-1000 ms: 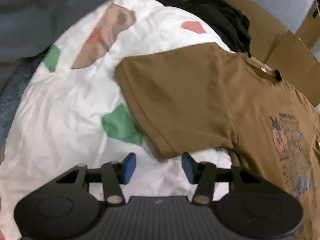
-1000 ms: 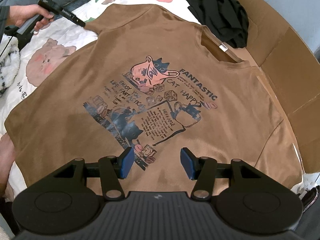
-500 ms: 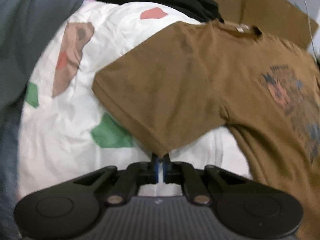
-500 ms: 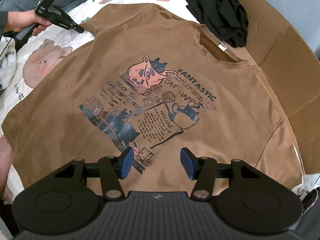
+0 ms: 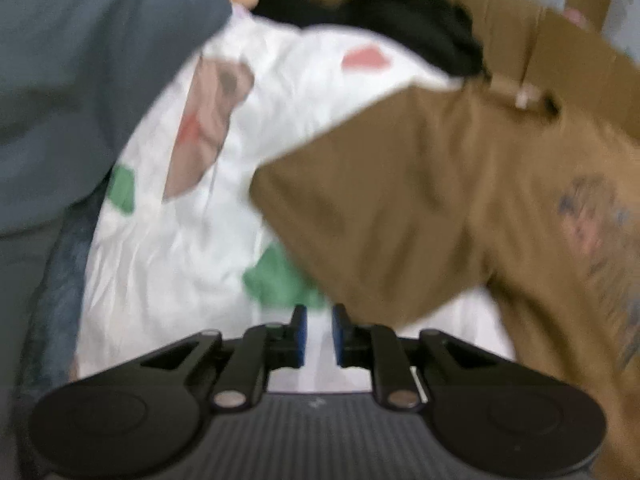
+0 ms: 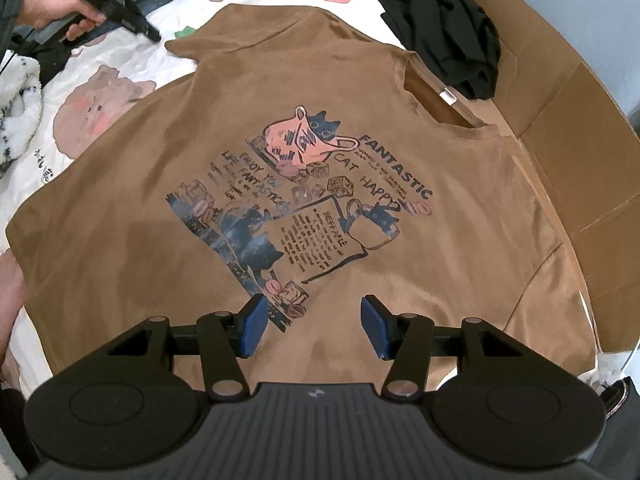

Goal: Fold clothes
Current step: 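Smooth the T-shirt body with the left tool while the right tool hovers above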

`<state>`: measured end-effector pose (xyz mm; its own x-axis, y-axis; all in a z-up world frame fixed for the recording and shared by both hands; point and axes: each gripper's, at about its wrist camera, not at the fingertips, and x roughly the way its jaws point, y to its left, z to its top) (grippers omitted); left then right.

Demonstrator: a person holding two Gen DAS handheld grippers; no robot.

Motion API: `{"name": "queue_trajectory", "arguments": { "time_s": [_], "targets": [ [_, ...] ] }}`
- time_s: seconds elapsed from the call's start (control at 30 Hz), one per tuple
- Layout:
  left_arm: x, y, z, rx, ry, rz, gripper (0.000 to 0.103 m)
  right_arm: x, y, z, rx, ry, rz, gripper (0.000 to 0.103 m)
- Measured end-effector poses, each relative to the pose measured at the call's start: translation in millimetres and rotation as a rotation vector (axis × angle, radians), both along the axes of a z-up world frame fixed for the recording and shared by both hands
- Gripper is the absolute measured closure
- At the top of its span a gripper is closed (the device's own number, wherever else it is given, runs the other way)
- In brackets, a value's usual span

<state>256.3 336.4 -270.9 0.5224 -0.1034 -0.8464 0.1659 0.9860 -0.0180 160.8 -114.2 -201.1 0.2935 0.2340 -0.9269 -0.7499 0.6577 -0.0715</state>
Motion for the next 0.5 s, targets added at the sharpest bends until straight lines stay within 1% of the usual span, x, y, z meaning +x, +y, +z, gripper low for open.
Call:
{"name": "queue_trajectory", "arguments": {
  "time_s": [0.07, 0.17, 0.2, 0.23, 0.27, 0.37, 0.5],
  "targets": [
    [4, -16, -1, -0.021, -0.012, -0.040, 0.083, 1, -1, -2, -0.005, 0.000, -0.003, 0.047],
    [7, -43, -6, -0.002, -0.016, -0.115, 0.079, 3, -3, -5, -0.005, 0.002, -0.012, 0.047],
    [8, -51, -9, 0.008, -0.020, -0.138, 0.071, 4, -4, -6, -0.004, 0.002, -0.016, 0.047],
    [10, -60, -11, 0.011, -0.028, -0.164, 0.060, 5, -5, -7, -0.004, 0.002, -0.020, 0.047],
    [11, -65, -14, 0.010, -0.035, -0.179, 0.056, 6, -6, -7, -0.003, 0.002, -0.022, 0.047],
    [19, -80, -20, 0.016, -0.048, -0.200, 0.055, 9, -9, -11, 0.001, 0.016, -0.049, 0.047],
    [28, -91, -19, 0.001, -0.078, -0.202, 0.053, 13, -15, -13, 0.013, 0.025, -0.067, 0.047]
  ]
}}
